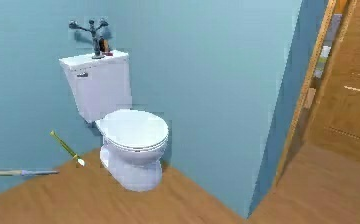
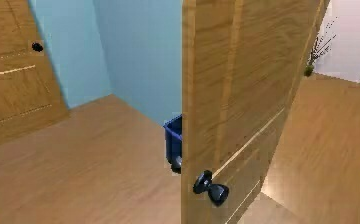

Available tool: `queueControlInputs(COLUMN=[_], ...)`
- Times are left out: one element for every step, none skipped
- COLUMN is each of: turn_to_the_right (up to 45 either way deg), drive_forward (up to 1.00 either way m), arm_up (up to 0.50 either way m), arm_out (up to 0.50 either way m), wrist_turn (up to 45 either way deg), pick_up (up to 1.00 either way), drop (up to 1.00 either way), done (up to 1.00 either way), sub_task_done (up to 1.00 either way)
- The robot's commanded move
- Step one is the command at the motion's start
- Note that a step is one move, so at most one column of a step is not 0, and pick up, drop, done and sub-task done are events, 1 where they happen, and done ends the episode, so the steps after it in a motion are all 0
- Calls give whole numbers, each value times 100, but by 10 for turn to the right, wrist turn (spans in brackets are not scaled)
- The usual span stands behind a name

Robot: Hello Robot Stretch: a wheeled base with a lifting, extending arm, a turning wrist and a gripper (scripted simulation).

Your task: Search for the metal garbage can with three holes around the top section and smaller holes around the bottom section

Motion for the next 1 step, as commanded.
queueControlInputs(turn_to_the_right=[420], drive_forward=[0], arm_up=[0], arm_out=[0], wrist_turn=[0], pick_up=[0], drop=[0], done=[0], sub_task_done=[0])
